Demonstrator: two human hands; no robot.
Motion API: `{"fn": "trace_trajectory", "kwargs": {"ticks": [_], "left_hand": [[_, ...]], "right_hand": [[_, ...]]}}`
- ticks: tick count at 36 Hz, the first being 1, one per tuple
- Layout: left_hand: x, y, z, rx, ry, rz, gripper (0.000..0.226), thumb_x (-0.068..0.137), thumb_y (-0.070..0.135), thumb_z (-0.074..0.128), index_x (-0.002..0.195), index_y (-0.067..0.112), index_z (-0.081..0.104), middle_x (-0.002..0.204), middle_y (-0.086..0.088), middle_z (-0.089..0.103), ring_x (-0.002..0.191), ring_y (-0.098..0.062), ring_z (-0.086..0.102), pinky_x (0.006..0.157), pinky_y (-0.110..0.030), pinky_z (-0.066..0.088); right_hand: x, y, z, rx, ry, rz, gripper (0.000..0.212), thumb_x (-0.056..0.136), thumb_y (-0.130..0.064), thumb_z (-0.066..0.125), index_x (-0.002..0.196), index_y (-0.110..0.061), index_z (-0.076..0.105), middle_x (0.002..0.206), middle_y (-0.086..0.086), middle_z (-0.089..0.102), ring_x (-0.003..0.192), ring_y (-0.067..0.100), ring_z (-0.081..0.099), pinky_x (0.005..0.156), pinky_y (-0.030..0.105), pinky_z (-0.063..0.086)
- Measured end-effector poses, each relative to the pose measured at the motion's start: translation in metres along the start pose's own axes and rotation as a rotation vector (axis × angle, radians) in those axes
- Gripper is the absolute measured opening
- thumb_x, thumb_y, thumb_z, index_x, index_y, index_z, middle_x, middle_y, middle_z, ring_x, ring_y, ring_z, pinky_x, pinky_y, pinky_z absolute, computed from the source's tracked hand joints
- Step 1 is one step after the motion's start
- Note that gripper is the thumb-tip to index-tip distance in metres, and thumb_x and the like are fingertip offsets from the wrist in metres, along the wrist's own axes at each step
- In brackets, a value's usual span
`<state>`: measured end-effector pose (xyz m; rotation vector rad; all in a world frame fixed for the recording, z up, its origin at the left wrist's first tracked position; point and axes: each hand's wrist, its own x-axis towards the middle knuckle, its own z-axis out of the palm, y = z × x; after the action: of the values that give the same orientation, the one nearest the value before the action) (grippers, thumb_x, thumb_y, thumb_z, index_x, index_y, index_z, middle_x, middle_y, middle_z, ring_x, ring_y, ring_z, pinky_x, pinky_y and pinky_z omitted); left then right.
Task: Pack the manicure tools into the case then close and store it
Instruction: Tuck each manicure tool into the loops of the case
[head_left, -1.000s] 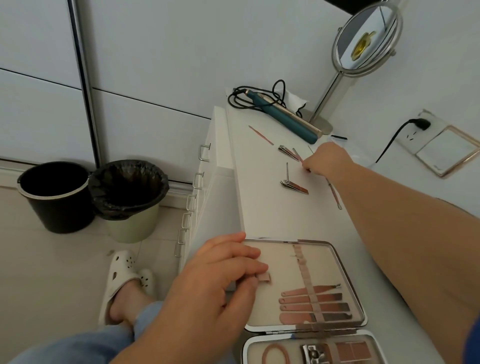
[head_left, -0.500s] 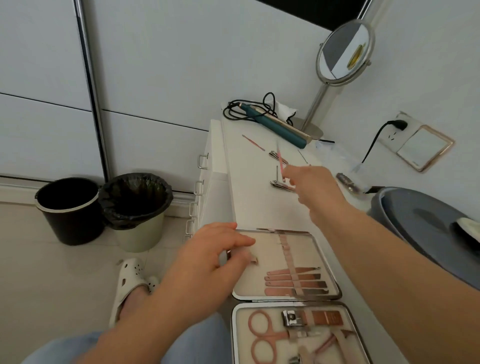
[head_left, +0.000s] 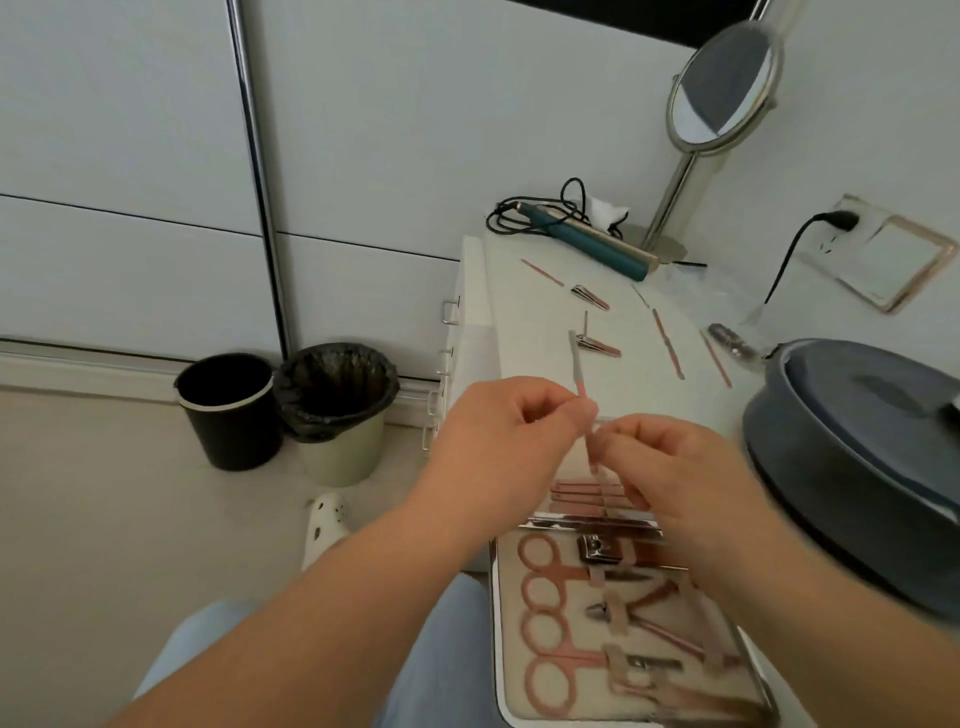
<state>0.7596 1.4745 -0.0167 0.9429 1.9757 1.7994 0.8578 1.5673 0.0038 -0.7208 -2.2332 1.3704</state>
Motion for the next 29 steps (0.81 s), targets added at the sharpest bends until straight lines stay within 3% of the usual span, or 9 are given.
{"fn": "trace_trajectory", "kwargs": {"ticks": [3, 7, 10, 13, 21, 27, 29], "left_hand": [[-0.006, -0.001, 0.003, 0.05, 0.013, 0.024, 0.02, 0.081, 0.03, 0.059, 0.063, 0.024, 0.063, 0.049, 0.015, 0.054, 0.047, 0.001, 0.046, 0.048, -0.012, 0.038], [-0.013, -0.001, 0.004, 0.137, -0.016, 0.041, 0.02, 0.085, 0.028, 0.05, 0.066, 0.026, 0.057, 0.059, 0.017, 0.063, 0.056, 0.0, 0.054, 0.057, -0.017, 0.043], [-0.018, 0.002, 0.002, 0.213, -0.094, 0.081, 0.02, 0.087, 0.028, 0.049, 0.067, 0.029, 0.055, 0.062, 0.018, 0.065, 0.057, 0.002, 0.054, 0.059, -0.017, 0.043], [-0.023, 0.004, 0.001, 0.378, -0.145, 0.173, 0.018, 0.088, 0.03, 0.048, 0.071, 0.032, 0.052, 0.064, 0.01, 0.064, 0.058, 0.002, 0.05, 0.054, -0.015, 0.038], [-0.028, 0.001, 0.003, 0.509, -0.188, 0.215, 0.017, 0.089, 0.035, 0.047, 0.073, 0.037, 0.052, 0.062, 0.008, 0.058, 0.058, -0.005, 0.05, 0.058, -0.024, 0.042], [-0.023, -0.002, 0.005, 0.542, -0.172, 0.227, 0.013, 0.088, 0.036, 0.048, 0.085, 0.036, 0.061, 0.067, 0.017, 0.059, 0.07, 0.002, 0.051, 0.055, -0.012, 0.036], [-0.019, -0.004, 0.006, 0.569, -0.16, 0.227, 0.016, 0.088, 0.034, 0.049, 0.094, 0.035, 0.063, 0.075, 0.023, 0.056, 0.074, 0.006, 0.05, 0.062, -0.009, 0.035]], "right_hand": [[-0.007, 0.004, 0.001, -0.02, -0.034, -0.037, 0.019, 0.077, -0.027, 0.064, 0.064, -0.014, 0.067, 0.048, -0.004, 0.055, 0.045, 0.001, 0.044, 0.046, 0.009, 0.036], [-0.008, 0.005, -0.008, -0.062, -0.057, -0.087, 0.013, 0.074, -0.034, 0.065, 0.073, -0.023, 0.073, 0.074, -0.002, 0.071, 0.069, 0.014, 0.061, 0.069, 0.024, 0.048], [-0.003, 0.003, -0.017, -0.03, -0.024, -0.133, 0.013, 0.078, -0.023, 0.067, 0.09, -0.025, 0.069, 0.07, -0.009, 0.068, 0.063, -0.001, 0.059, 0.06, 0.008, 0.045], [-0.001, 0.001, -0.025, 0.095, -0.027, -0.141, 0.023, 0.078, -0.018, 0.067, 0.1, -0.024, 0.065, 0.067, -0.011, 0.067, 0.061, -0.005, 0.059, 0.056, 0.006, 0.045], [-0.005, 0.012, -0.031, 0.227, -0.023, -0.073, 0.006, 0.073, -0.01, 0.07, 0.075, -0.015, 0.072, 0.062, -0.005, 0.066, 0.053, 0.002, 0.055, 0.047, 0.014, 0.046], [-0.005, 0.026, -0.041, 0.342, -0.012, 0.041, 0.012, 0.073, -0.006, 0.07, 0.069, -0.017, 0.073, 0.066, 0.0, 0.066, 0.056, 0.007, 0.056, 0.048, 0.02, 0.046], [-0.004, 0.031, -0.048, 0.376, 0.035, 0.071, 0.017, 0.073, -0.005, 0.068, 0.066, -0.02, 0.072, 0.064, -0.002, 0.066, 0.054, 0.006, 0.055, 0.048, 0.018, 0.047]]}}
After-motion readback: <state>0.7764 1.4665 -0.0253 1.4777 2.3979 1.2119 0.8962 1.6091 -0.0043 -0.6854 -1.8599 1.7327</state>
